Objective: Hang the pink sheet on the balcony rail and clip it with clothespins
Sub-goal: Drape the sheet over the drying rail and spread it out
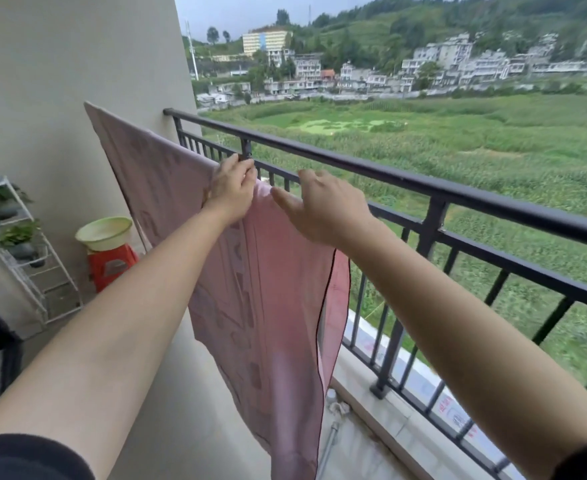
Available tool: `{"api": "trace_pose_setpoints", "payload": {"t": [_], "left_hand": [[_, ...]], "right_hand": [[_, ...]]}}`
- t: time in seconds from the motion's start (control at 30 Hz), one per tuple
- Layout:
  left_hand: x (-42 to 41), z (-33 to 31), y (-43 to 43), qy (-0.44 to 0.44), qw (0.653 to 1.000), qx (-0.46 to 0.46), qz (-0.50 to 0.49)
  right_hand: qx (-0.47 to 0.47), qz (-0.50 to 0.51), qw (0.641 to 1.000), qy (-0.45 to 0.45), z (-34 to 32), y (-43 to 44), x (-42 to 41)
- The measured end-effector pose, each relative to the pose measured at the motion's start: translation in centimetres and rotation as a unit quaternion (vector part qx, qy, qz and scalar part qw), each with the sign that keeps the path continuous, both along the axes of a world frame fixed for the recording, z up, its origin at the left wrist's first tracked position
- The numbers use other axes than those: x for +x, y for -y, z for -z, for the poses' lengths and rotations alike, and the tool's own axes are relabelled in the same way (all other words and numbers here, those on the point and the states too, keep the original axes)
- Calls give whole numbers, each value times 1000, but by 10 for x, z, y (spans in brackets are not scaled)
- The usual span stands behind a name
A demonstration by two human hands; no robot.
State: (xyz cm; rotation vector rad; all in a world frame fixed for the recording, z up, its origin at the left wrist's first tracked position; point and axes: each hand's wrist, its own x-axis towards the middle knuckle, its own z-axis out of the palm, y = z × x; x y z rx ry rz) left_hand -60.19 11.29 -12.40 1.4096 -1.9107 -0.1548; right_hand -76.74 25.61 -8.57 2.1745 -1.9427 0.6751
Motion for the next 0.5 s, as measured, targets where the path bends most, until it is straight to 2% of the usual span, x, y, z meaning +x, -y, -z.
{"api": "trace_pose_setpoints", "payload": {"t": [0.07,0.13,0.33,0.5], "left_hand": [[6,3,11,47,996,80,12],[17,5,21,67,992,106,16],[51,1,56,96,988,108,46],[57,12,70,76,991,73,76]], "right_hand": [[-24,19,996,-85,10,7,11],[-13,22,994,-106,19,11,10],[-14,33,992,-117,23,13,7],[-34,69,990,-114,28,17,17]]}}
